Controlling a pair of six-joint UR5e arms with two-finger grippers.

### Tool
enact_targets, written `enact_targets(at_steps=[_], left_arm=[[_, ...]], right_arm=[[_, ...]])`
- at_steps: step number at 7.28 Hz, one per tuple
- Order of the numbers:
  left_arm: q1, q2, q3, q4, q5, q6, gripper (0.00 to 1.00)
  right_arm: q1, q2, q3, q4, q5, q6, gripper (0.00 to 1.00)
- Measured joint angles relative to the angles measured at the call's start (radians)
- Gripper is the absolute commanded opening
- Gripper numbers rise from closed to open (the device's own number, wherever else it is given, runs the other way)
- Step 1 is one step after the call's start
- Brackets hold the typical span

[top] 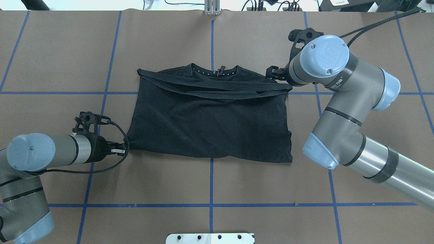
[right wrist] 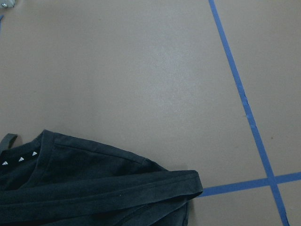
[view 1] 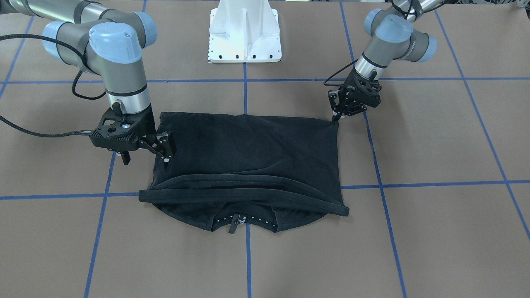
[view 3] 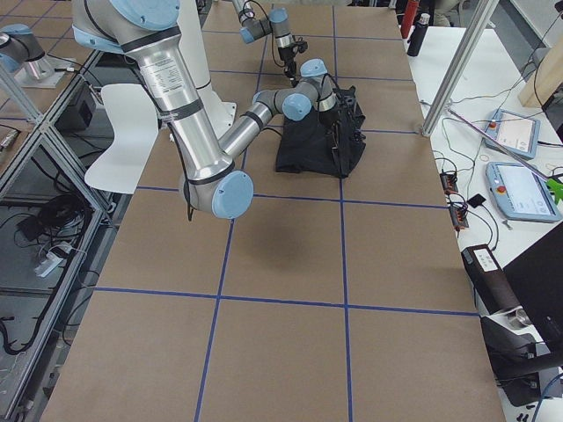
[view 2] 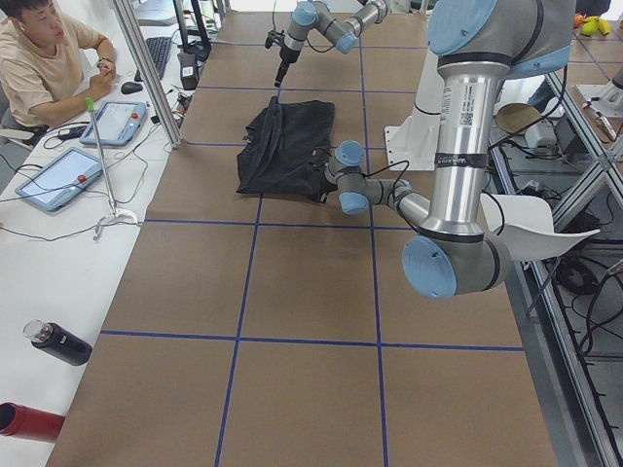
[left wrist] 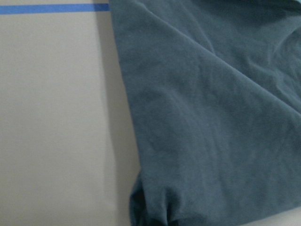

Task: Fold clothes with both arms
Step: 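Grasp the shirt's side edge with the left gripper and pull it away from the robot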

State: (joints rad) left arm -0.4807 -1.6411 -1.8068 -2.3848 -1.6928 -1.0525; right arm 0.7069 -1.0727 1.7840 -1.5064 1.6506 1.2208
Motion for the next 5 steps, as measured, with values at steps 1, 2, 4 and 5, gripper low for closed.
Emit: enact_targets(at_steps=[1,2,4,5], left_arm=[[-0.036,0.006,0.008,0.000,-0.001,0.067,0.00],[-0.095,0.005,0.031,-0.001,-0.002,0.151,0.00],[-0.247,-0.058,0.161,0.000,-0.006,0.324,0.00],[-0.321,-0.146,0.282,-0.003,-0.007,0.392,0.00]], right_arm=[[-0.011,0.001,0.000,0.000,-0.007,0.001,1.00],[-0.023,0.003,0.000,0.000,-0.015,0.001,1.00],[-0.038,0.006,0.000,0.001,-0.021,0.006,1.00],[-0.045,0.007,0.002,0.001,-0.022,0.012,1.00]])
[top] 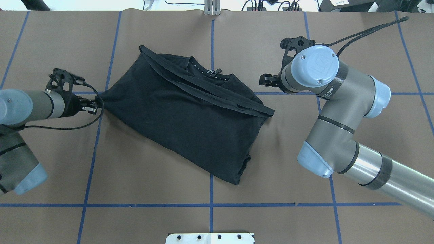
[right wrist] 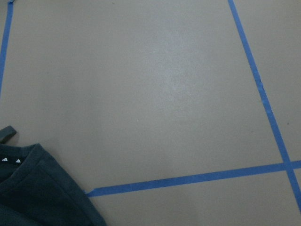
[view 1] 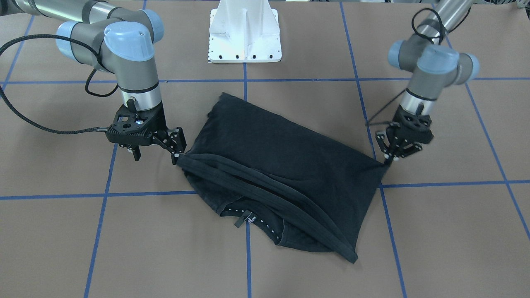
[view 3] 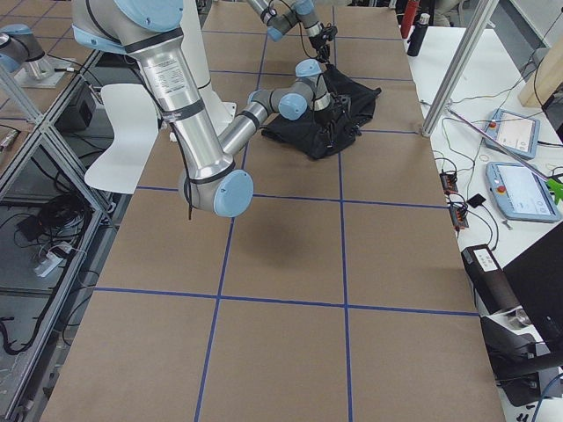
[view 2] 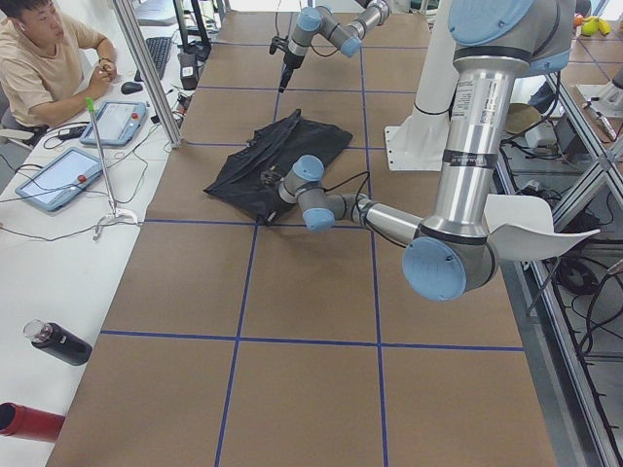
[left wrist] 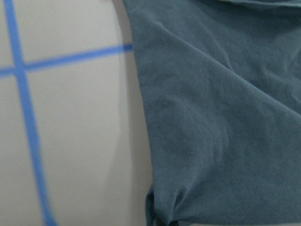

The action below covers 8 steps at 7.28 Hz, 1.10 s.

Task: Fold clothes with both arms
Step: 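Grasp the shirt's side edge with the left gripper and pull it away from the robot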

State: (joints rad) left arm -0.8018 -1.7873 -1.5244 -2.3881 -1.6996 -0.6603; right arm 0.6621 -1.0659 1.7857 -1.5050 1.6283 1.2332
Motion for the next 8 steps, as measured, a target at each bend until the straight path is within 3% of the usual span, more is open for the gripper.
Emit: enact_targets(at_steps=[3,4,5,6,8], left_arm=[[-0.135,-0.337,0.452,-0.064,0.002,0.090,0.00],[-0.153,-0.420,0.553,-0.074,0.003,0.095,0.06],[-0.163,-0.461,0.603,-0.079,0.001,0.096,0.99],[-0.170,-0.470,0.611,-0.083,-0.002,0.107,1.00],[-0.205,-0.423,0.532,-0.088,-0.075,0.152,1.00]], right_arm=[[-0.014,0.005,0.005,0.000,-0.001,0.013,1.00],[-0.016,0.007,0.006,0.000,-0.001,0.015,1.00],[-0.018,0.009,0.006,0.000,-0.001,0.015,1.00],[-0.020,0.011,0.004,0.001,-0.001,0.016,1.00],[-0.034,0.041,-0.027,0.028,-0.001,0.043,1.00]])
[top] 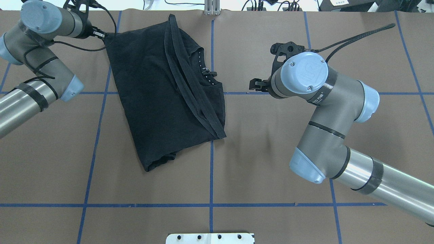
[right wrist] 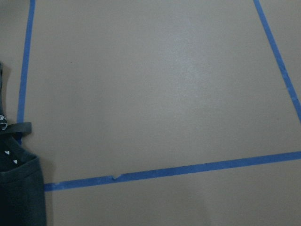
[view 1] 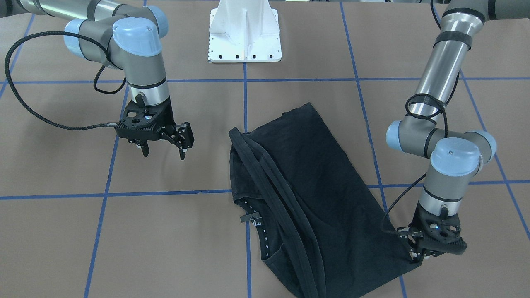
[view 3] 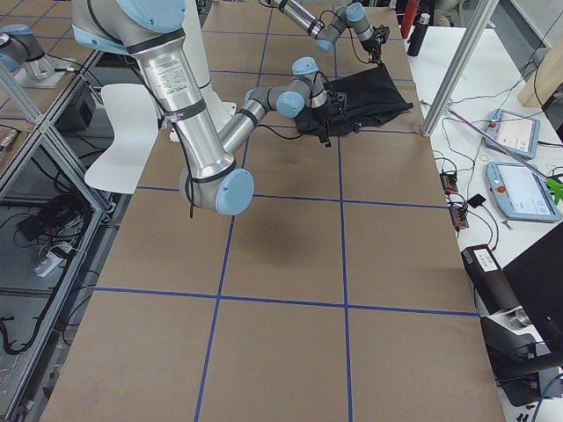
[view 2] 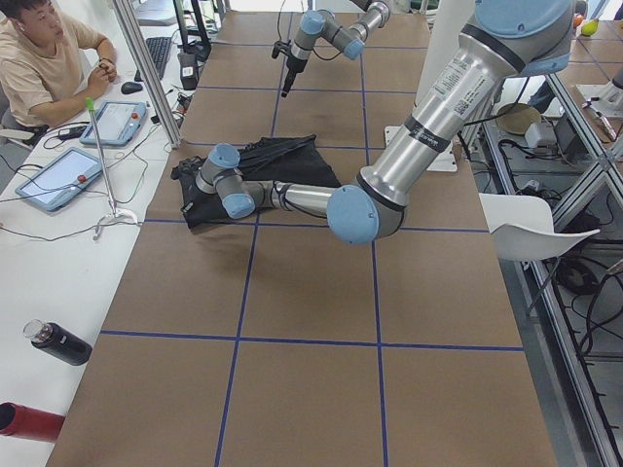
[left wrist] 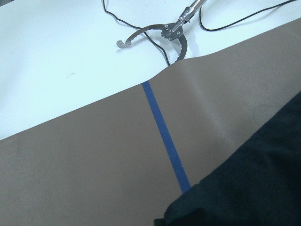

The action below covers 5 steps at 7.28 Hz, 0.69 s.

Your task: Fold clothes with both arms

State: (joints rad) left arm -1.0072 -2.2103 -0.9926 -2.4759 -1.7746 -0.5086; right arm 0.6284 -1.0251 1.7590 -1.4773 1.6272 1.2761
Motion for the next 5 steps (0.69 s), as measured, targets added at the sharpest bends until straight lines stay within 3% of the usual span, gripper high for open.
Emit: enact_targets(at_steps=[2,4,5], left_arm=[[-0.022,0.071,-0.100,-0.004,-0.072,0.011,1.00],[-0.025,0.125,-0.178,-0.005,-0.085,0.005,1.00],[-0.024,0.136,-0.192,-0.005,-0.086,0.002,1.00]], right_arm=[[-0.035,0.118,-0.127,0.038,-0.026,0.128,0.98],[-0.093,0.211,-0.263,0.090,-0.109,0.247,0.73],[-0.120,0.228,-0.294,0.114,-0.134,0.288,0.66]])
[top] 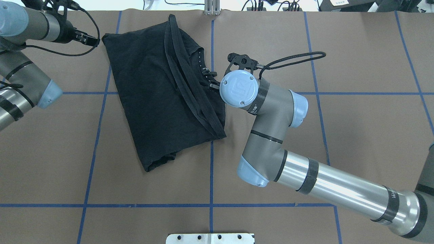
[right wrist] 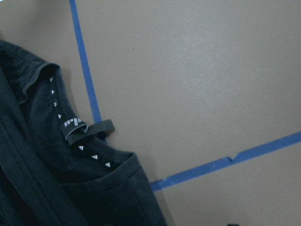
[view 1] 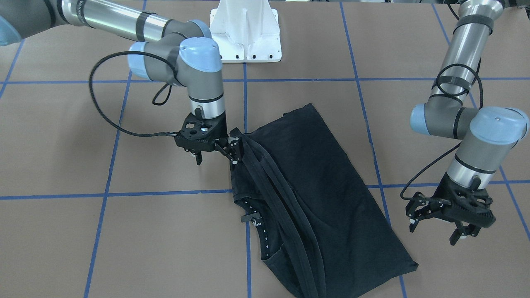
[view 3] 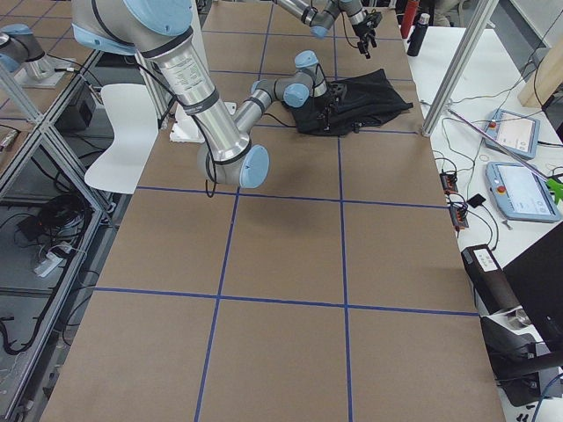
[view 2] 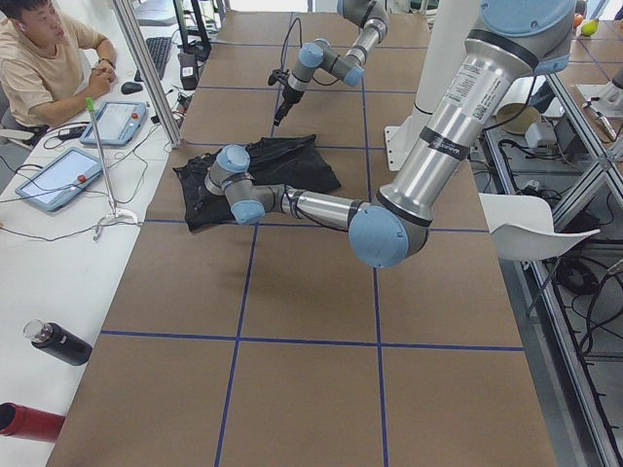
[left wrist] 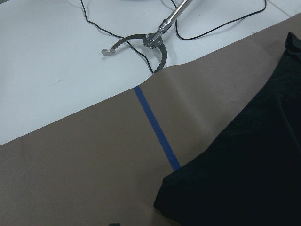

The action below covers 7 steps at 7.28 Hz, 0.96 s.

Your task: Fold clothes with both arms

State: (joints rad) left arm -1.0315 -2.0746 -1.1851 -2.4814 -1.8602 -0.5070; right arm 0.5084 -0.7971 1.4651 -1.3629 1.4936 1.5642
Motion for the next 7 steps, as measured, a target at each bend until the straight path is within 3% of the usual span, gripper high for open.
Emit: enact_targets(at_steps=[1,3,7], left_arm=[[0.001,0.004,-0.006,0.000,0.000,-0.002,1.00],[0.002,0.006,-0.008,-0.001,0.000,-0.003,1.00],[0.002,0.007,-0.008,-0.001,0.000,-0.003,1.00]], right_arm=[[-0.022,0.008,-0.016,0.010,-0.013,0.022,0.61],[-0.050,0.012,-0.047,0.015,-0.028,0.027,0.61],[-0.058,0.015,-0.089,0.015,-0.038,0.006,0.45]])
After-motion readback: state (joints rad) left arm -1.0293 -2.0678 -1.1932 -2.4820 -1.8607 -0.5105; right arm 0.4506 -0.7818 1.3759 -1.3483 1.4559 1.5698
